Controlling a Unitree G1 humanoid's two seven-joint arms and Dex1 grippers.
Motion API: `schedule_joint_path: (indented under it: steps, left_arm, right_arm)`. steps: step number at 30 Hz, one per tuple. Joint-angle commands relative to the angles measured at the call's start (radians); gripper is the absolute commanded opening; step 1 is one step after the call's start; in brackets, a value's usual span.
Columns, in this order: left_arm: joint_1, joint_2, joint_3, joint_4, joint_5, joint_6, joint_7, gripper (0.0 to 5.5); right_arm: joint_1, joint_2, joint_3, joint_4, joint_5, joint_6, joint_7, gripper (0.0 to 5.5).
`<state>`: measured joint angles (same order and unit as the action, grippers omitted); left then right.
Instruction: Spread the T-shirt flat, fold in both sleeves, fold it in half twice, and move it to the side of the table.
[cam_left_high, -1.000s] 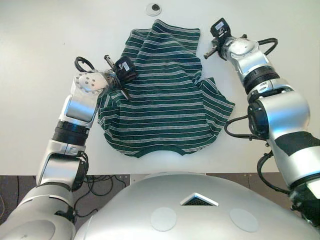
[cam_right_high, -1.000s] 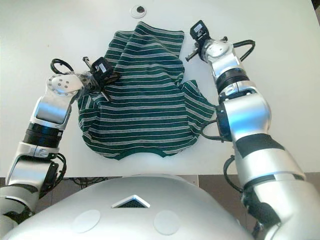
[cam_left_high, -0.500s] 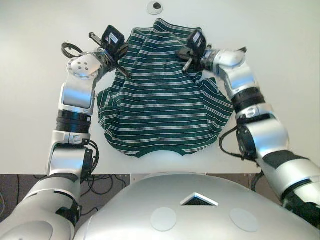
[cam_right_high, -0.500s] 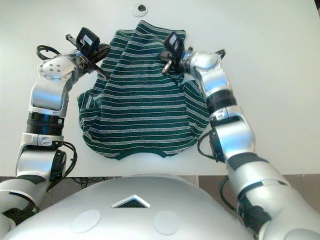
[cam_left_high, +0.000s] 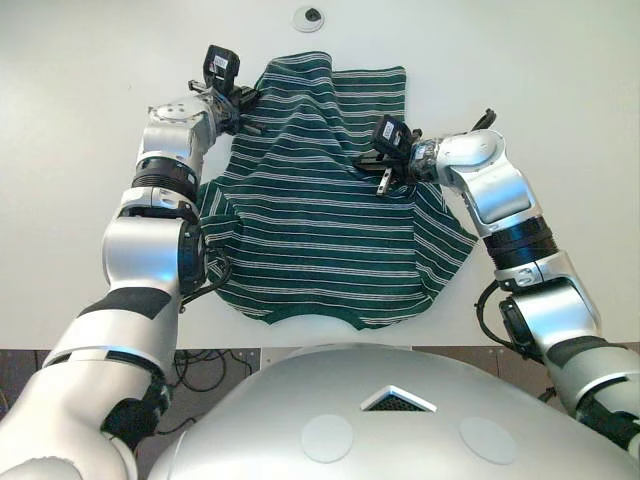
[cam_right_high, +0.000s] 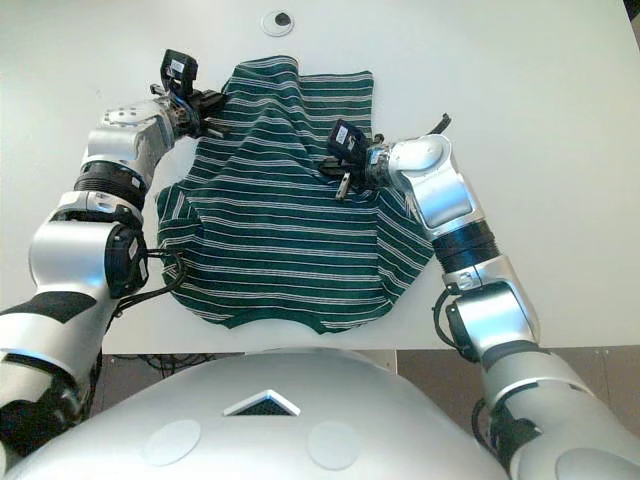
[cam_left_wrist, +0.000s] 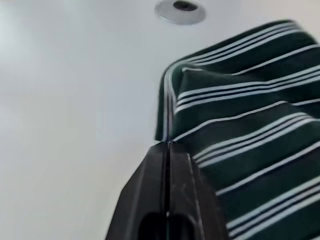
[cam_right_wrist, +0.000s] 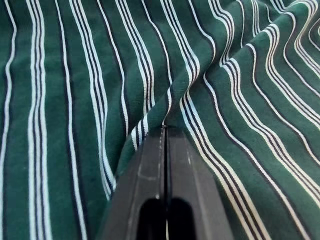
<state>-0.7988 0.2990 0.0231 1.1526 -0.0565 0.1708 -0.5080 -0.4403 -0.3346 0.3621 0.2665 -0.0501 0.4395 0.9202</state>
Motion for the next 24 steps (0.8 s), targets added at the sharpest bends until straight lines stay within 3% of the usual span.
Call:
schedule_joint_path:
  steps: [1,24]
  left_arm:
    - [-0.036,-0.011,0.004,0.063,0.022,-0.022,0.021,0.04]
    - [-0.081,-0.008,0.033,0.117,0.036,-0.028,-0.005,0.04]
  right_arm:
    - [0.023,-0.067,0.021,0.032,-0.036,0.036,0.005,0.00]
    - [-0.025,-0.068,0.093,0.084,-0.038,0.004,0.016,0.00]
